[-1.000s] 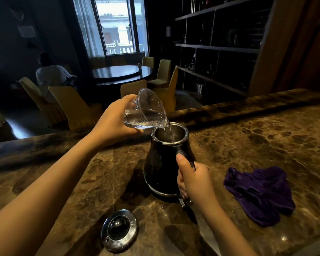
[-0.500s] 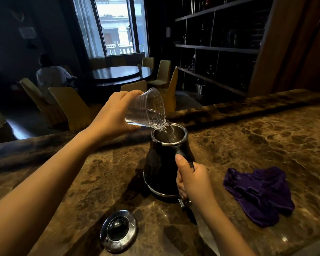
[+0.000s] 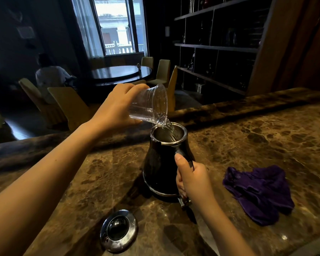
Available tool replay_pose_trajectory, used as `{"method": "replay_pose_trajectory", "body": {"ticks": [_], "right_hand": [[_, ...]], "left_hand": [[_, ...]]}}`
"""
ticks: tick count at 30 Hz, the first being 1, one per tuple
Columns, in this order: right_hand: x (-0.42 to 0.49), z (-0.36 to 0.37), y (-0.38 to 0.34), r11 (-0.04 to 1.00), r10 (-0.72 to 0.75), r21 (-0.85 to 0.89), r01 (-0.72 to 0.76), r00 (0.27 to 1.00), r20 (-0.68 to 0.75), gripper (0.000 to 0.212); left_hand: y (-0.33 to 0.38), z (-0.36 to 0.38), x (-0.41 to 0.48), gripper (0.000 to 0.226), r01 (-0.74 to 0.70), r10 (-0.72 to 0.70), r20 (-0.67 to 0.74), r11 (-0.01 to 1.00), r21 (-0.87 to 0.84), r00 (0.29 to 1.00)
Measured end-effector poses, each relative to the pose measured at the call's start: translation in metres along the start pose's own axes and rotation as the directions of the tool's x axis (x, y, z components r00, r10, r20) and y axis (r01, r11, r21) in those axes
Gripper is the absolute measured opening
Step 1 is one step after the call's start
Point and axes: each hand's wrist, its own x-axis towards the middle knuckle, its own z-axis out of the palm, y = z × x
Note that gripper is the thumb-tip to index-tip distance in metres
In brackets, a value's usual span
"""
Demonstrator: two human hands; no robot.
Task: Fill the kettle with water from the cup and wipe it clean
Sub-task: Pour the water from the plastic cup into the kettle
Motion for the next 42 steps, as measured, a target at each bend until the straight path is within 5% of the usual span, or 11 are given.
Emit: {"method": "replay_pose_trajectory", "body": {"ticks": [17,27,31,34,37,42], "right_hand": [[-0.001,0.000,0.000,1.000,-0.005,-0.004,0.005,1.000,0.007,0.043],[-0.001,0.001,0.000,1.000,0.005,-0.003,-0.005,1.000,0.000,0.044],[-0.001,0.000,-0.001,1.000,0.000,-0.015,0.000,1.000,0.002,0.045],[-0.001,0.001,-0.002,1.000,0.005,-0.024,-0.005,1.000,0.000,0.044],[-0.002,0.001,-0.003,1.000,0.013,-0.023,-0.013,1.000,-0.006,0.043],[-0.001,0.001,-0.004,0.998,0.018,-0.054,-0.018,1.000,-0.010,0.043]], "left_hand": [[0.016,-0.003,0.017,0.079,-0.355,0.338,0.108,0.874,0.333,0.935],[0.012,0.003,0.021,0.079,-0.370,0.380,0.056,0.840,0.397,0.923],[0.004,0.015,0.009,0.085,-0.116,0.123,-0.083,0.990,0.078,0.989],[0.001,0.025,-0.007,0.085,0.058,-0.088,-0.106,0.963,-0.264,0.990],[-0.007,0.032,-0.025,0.086,0.236,-0.282,-0.019,0.835,-0.497,0.959],[-0.026,0.055,-0.063,0.075,0.424,-0.583,0.136,0.392,-0.816,0.801]]}}
